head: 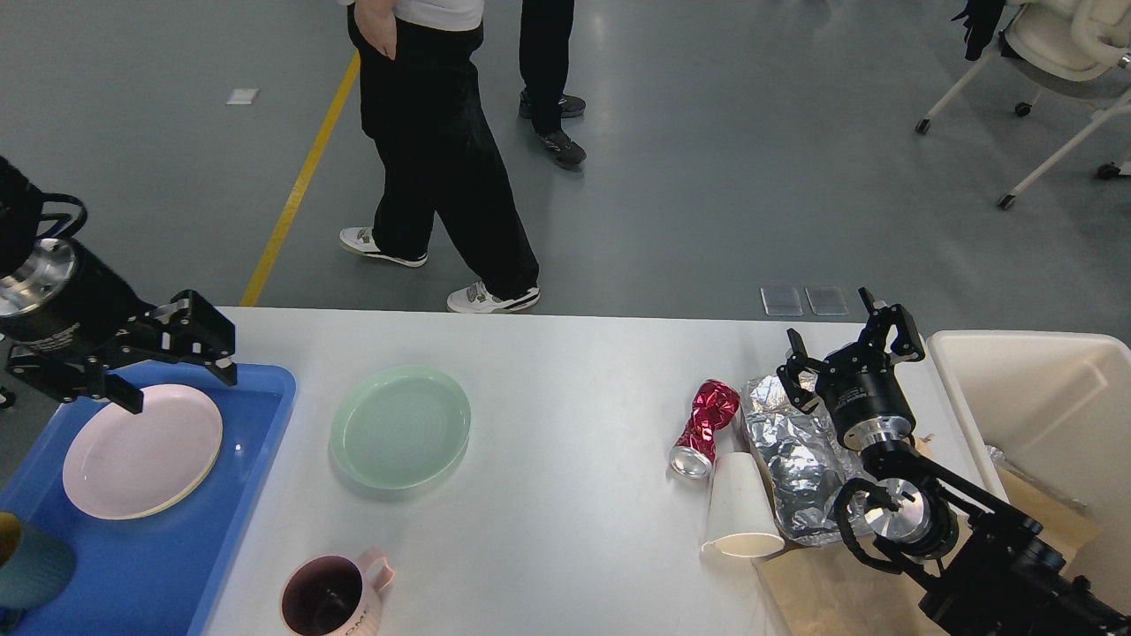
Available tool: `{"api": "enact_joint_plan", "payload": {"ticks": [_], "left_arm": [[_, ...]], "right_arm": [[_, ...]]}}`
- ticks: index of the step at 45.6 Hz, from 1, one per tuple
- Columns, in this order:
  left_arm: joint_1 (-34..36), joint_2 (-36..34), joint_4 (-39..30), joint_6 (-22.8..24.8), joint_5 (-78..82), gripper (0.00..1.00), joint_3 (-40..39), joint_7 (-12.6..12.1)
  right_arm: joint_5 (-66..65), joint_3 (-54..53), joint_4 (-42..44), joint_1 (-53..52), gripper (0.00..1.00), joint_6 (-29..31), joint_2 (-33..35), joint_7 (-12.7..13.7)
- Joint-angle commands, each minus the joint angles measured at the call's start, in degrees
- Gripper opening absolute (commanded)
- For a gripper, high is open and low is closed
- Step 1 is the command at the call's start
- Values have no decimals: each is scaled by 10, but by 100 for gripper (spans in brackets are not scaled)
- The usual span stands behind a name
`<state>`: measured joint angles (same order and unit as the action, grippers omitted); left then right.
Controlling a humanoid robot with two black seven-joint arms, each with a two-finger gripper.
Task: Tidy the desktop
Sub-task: 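Lift the left gripper and move it toward the pink mug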
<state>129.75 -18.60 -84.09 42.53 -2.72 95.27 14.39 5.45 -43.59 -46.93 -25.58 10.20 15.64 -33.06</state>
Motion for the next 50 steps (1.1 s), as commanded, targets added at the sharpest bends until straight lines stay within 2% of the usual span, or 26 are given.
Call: {"api": "enact_joint_plan", "payload": {"ticks": [1, 10, 13, 18, 24, 31, 39, 44, 50], "left_arm": [[82, 57, -75, -15, -37, 89, -11, -2], [190, 106, -165, -33, -62, 89, -38, -8], [223, 128, -170, -12, -77, 89, -53, -9], [238, 132, -170, 10, -94, 89, -62, -9], [236, 133, -169, 11, -100, 90, -67, -7], [236, 126, -167, 17, -97, 95, -68, -9], [214, 103, -166, 0, -94, 95, -71, -7], [150, 70, -147, -6, -80, 95, -84, -11], [50, 25, -129, -26, 9, 95, -101, -11]], "right_arm": [[0, 0, 0, 0, 100, 0, 0, 0], [0, 0, 0, 0, 100, 0, 0, 1], [0, 0, 1, 0, 100, 0, 0, 0], [0, 0, 2, 0, 100, 0, 0, 0], [0, 0, 2, 0, 100, 0, 0, 0], [0, 0, 2, 0, 100, 0, 0, 0], [0, 0, 1, 0, 100, 1, 0, 0], [0, 0, 1, 0, 100, 1, 0, 0], [0, 0, 1, 0, 100, 1, 0, 0]]}}
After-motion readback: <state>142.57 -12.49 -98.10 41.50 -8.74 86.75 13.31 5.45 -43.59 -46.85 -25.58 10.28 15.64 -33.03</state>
